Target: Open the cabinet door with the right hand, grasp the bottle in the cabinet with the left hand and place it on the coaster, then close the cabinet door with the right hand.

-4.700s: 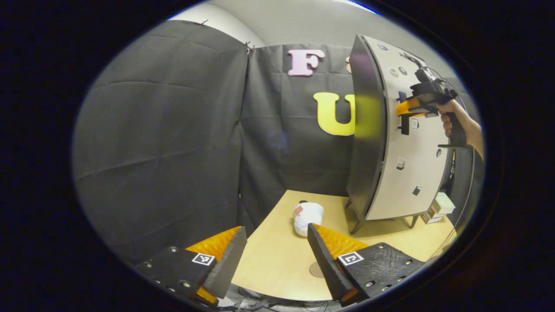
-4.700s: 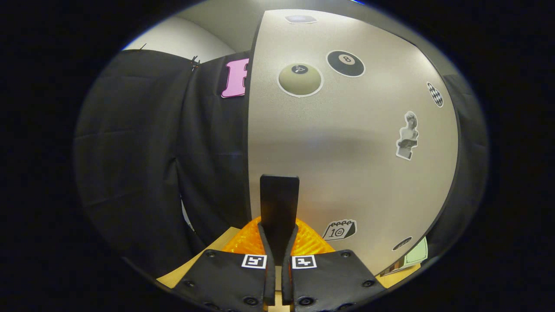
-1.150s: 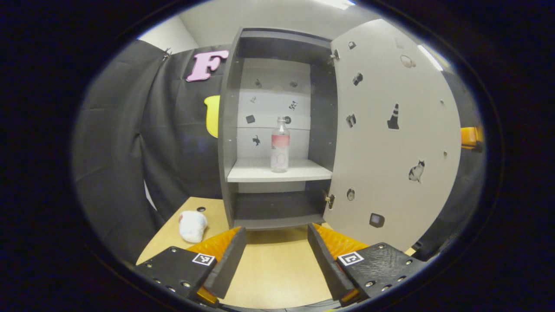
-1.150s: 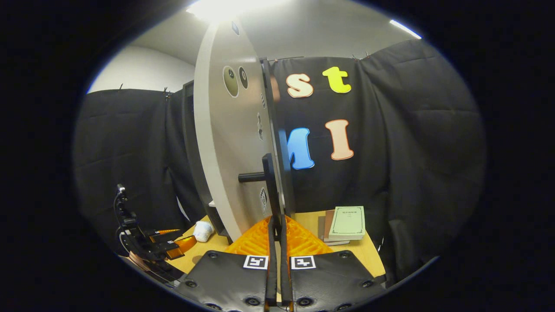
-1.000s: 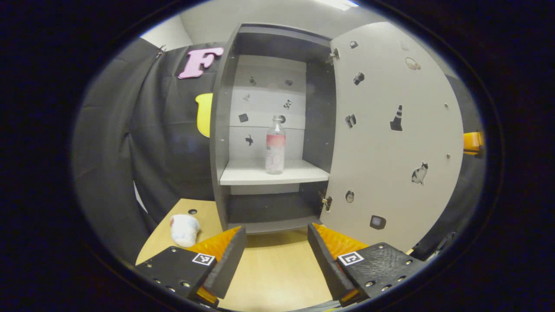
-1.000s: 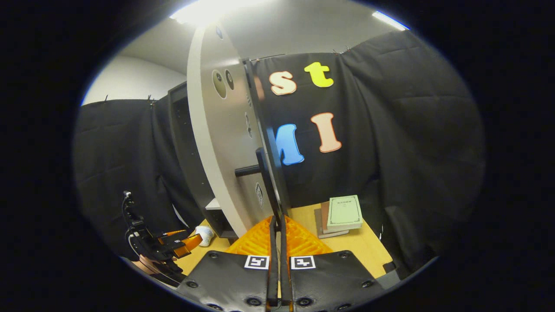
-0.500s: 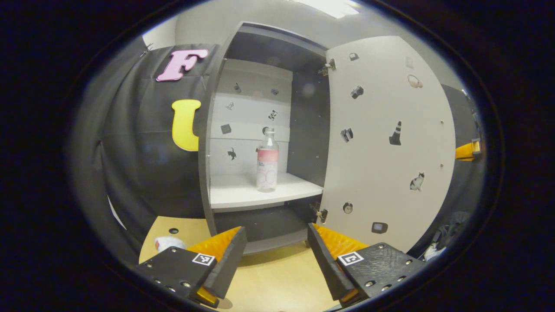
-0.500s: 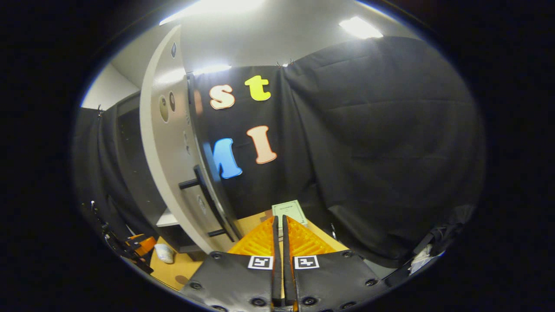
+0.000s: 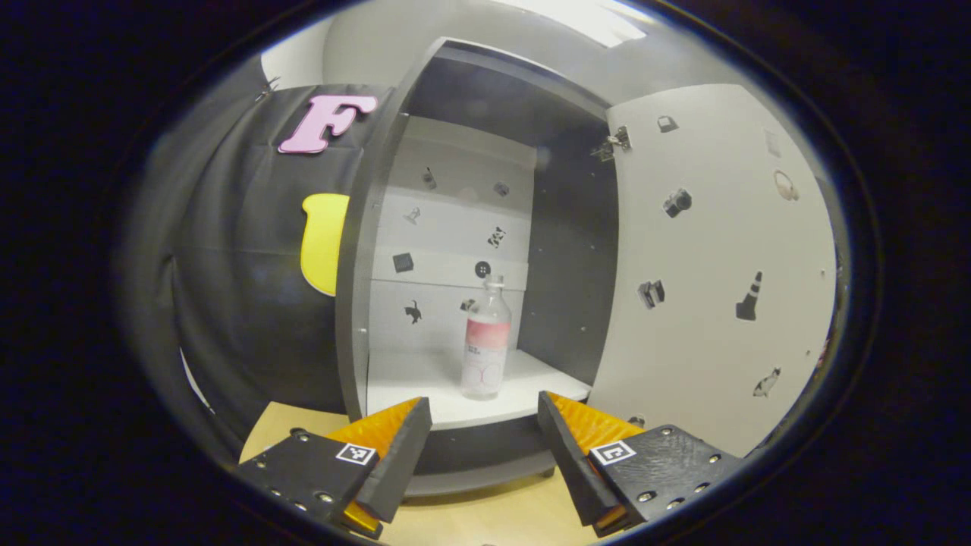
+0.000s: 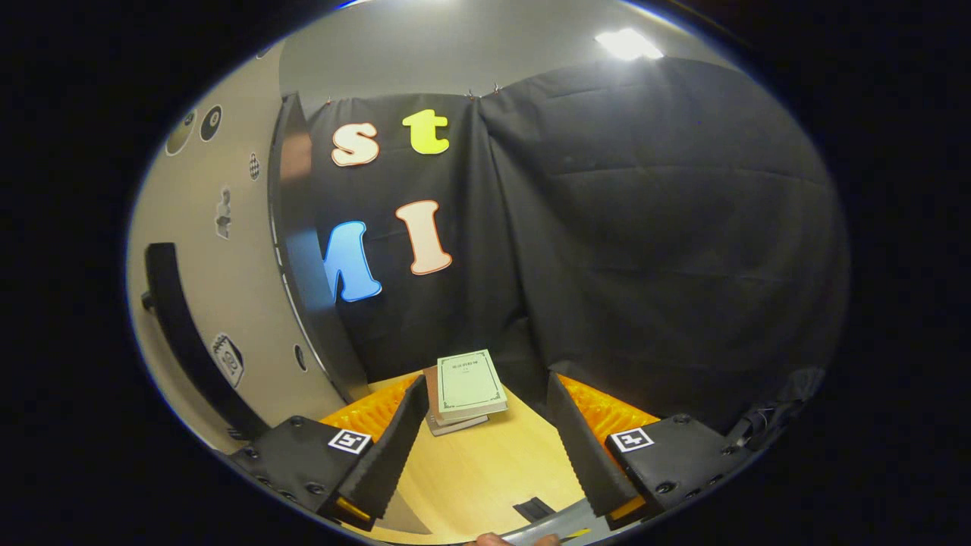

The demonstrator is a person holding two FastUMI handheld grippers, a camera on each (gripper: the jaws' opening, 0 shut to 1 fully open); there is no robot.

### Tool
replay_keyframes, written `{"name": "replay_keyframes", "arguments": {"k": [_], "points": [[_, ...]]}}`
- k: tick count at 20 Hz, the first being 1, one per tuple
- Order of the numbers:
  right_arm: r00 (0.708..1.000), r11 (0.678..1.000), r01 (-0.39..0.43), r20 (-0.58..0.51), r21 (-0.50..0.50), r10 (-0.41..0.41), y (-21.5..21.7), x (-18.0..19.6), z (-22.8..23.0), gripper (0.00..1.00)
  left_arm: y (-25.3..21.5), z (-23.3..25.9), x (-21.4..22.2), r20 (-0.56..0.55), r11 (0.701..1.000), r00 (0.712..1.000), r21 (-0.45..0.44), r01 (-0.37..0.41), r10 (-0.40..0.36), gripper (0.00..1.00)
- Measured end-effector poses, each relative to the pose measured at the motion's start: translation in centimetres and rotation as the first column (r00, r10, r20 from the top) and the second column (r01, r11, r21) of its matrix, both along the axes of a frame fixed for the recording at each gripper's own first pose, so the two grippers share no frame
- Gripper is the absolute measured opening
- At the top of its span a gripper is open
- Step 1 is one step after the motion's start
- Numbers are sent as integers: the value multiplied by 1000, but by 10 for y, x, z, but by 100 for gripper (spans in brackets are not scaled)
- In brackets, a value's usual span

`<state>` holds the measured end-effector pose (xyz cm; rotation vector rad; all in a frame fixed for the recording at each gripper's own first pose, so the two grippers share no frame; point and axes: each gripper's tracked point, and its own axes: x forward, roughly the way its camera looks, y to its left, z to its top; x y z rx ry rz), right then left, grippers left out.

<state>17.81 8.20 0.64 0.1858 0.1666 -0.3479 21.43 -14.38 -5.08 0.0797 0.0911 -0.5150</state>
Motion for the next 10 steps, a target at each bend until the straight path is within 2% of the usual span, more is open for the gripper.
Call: {"name": "replay_keyframes", "arguments": {"k": [3, 4, 5, 8, 9, 10], "points": [[1000, 1000, 0, -3, -12, 0, -16, 29, -4, 98, -24, 6, 27, 32, 999, 999, 38, 10, -11, 87], [1000, 1000, -9, -5, -15, 9, -19, 37, -5, 92, -31, 6, 38, 39, 998, 999, 54, 9, -12, 88], [1000, 1000, -20, -12, -21, 20, -22, 44, -7, 98, -38, 7, 48, 49, 998, 999, 64, 12, -15, 87], [999, 999, -33, -28, -31, 32, -32, 61, -12, 98, -59, 12, 73, 70, 997, 997, 76, 11, -16, 85], [999, 999, -41, -32, -23, 40, -33, 66, -15, 93, -65, 10, 82, 69, 997, 998, 77, 8, -14, 85], [998, 999, -46, -39, -15, 45, -35, 71, -18, 98, -71, 6, 90, 63, 997, 998, 76, 9, -14, 85]]}}
